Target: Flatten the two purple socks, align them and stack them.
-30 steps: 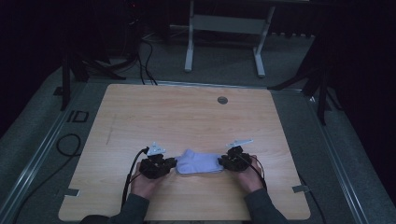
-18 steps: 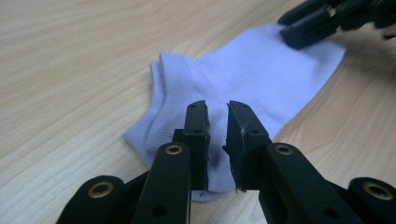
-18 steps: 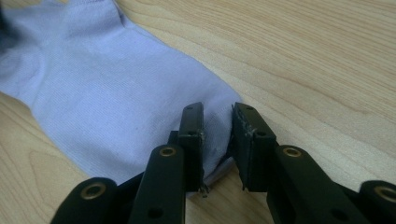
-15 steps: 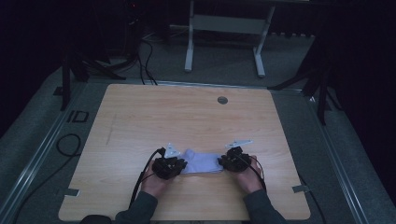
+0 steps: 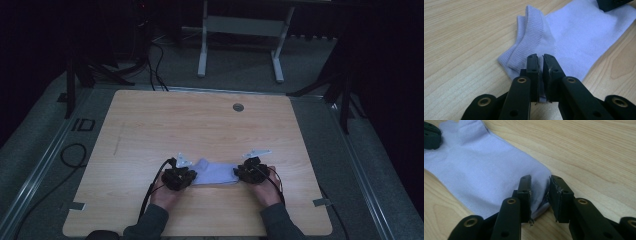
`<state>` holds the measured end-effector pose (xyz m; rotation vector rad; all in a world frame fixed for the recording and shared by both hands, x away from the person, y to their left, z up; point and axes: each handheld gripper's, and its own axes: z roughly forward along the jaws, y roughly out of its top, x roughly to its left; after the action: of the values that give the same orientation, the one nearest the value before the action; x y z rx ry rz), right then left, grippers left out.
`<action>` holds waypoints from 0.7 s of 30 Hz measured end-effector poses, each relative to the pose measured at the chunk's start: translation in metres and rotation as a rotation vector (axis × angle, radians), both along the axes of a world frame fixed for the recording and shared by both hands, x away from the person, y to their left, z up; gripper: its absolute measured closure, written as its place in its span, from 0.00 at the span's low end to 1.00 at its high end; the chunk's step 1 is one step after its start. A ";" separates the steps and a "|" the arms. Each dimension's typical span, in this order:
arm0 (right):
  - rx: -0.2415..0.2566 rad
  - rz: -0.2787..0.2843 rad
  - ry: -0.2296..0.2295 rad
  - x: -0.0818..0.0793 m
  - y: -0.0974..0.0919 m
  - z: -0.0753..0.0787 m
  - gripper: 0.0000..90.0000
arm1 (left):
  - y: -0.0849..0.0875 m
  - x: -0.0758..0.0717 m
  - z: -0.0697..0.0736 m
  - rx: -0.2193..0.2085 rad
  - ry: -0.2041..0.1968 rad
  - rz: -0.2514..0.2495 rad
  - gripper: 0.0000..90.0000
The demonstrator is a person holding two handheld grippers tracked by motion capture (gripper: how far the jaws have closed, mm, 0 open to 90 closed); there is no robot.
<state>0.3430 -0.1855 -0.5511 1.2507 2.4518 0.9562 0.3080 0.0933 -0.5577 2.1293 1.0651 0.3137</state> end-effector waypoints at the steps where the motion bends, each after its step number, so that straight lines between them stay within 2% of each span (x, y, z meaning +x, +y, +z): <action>1: -0.001 -0.002 -0.004 0.000 0.000 0.000 0.78 | 0.000 0.000 0.000 -0.001 -0.002 0.001 0.92; 8: 0.001 -0.031 -0.017 0.002 -0.002 -0.001 0.75 | -0.004 0.002 -0.001 0.005 -0.018 0.000 0.92; 16: 0.021 -0.063 -0.026 0.006 -0.008 -0.003 0.70 | -0.005 0.003 -0.002 -0.022 -0.036 0.017 0.87; 18: 0.058 -0.064 -0.036 0.005 -0.010 -0.001 0.68 | -0.003 0.003 -0.001 -0.048 -0.042 0.026 0.84; 21: 0.122 -0.068 -0.076 0.003 -0.016 0.009 0.66 | -0.001 0.003 0.003 -0.073 -0.048 0.029 0.83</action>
<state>0.3456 -0.2012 -0.5417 1.3020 2.3086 1.1284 0.3105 0.0928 -0.5550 2.0337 1.0646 0.3330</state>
